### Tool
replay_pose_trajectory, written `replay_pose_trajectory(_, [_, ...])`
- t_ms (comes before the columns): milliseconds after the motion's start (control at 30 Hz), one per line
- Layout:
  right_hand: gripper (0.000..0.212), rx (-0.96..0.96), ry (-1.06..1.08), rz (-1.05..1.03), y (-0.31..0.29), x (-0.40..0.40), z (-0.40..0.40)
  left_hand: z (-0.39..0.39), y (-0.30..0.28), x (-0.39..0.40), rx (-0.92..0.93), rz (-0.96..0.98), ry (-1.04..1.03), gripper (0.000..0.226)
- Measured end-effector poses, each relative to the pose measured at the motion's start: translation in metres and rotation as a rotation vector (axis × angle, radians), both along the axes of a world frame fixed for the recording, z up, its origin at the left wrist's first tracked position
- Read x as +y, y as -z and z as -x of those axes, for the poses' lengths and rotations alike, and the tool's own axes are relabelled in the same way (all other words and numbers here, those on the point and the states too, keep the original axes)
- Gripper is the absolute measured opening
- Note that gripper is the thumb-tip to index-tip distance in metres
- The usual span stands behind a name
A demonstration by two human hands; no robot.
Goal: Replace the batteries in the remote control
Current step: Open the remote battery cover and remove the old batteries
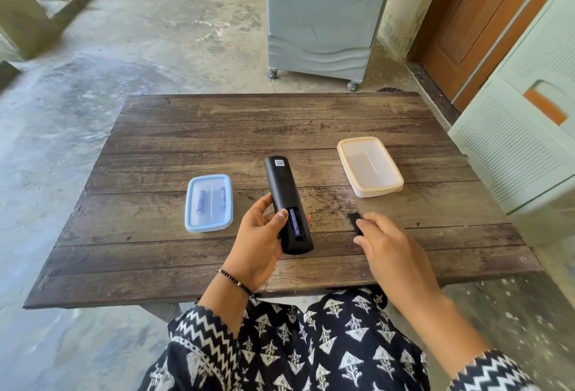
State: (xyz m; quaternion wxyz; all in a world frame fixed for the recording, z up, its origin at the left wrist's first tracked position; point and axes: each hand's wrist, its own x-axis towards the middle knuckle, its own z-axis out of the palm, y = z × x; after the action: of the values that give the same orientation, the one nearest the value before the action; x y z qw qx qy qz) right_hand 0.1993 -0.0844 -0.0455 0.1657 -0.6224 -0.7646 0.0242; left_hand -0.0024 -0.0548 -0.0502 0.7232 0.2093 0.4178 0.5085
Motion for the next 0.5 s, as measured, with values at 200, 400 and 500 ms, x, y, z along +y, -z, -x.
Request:
replay_pose_trajectory(200, [0.017,0.273,-0.211,-0.092,-0.030,0.005,0.043,-0.002,-0.002,-0.001,0.035,-0.023,0.004,0.044])
replay_pose_trajectory(400, [0.009,0.102,-0.376,0.009,-0.026,0.018,0.060,-0.003,-0.004,-0.004,0.107,-0.077,0.028,0.043])
replay_pose_trajectory(500, [0.008,0.034,-0.429,0.017,-0.027,0.023,0.060,-0.003,-0.004,-0.006,0.136,-0.092,0.038,0.043])
